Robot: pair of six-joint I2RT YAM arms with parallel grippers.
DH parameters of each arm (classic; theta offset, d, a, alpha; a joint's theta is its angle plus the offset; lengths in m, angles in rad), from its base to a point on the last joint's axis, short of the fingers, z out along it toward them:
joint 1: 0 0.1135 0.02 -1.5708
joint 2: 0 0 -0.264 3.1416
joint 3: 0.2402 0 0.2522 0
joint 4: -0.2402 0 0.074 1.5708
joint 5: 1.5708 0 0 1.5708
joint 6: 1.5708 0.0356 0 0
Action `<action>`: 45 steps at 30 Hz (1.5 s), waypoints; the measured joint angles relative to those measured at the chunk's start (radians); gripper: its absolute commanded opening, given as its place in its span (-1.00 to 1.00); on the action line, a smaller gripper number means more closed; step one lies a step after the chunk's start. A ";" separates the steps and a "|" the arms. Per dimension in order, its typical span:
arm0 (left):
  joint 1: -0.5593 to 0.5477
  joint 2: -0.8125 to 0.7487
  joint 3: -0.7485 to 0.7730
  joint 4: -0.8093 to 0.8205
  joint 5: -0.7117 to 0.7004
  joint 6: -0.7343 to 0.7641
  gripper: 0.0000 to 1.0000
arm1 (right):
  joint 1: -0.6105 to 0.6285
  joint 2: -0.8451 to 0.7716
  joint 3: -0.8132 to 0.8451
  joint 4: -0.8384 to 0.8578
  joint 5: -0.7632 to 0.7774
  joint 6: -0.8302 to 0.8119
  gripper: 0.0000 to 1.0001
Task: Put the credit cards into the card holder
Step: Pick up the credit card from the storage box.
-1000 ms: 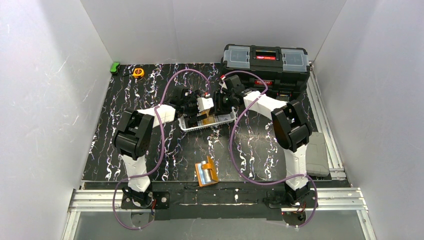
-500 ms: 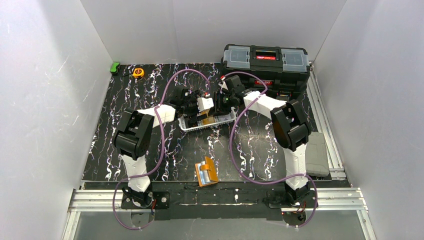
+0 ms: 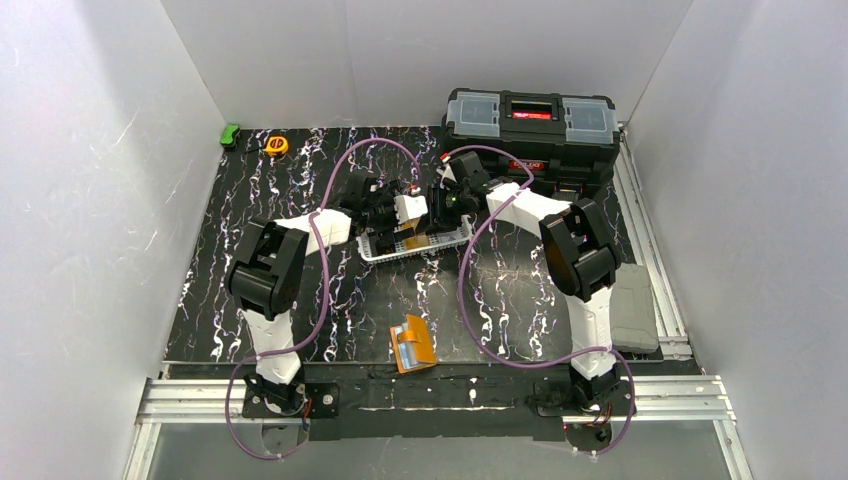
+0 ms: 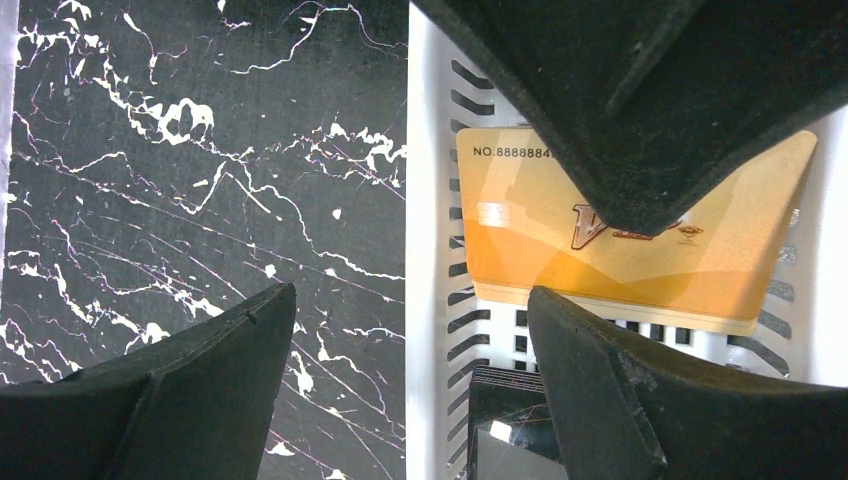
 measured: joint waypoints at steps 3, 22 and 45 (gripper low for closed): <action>0.000 0.000 0.000 0.000 0.000 -0.001 0.69 | 0.000 0.000 0.000 0.003 -0.010 0.006 -0.22; -0.002 0.003 0.011 -0.003 -0.011 -0.020 0.69 | 0.002 0.043 0.004 0.052 -0.075 0.035 -0.41; 0.045 -0.060 0.191 -0.219 -0.049 -0.154 0.91 | 0.010 -0.096 0.003 -0.012 -0.036 0.010 -0.97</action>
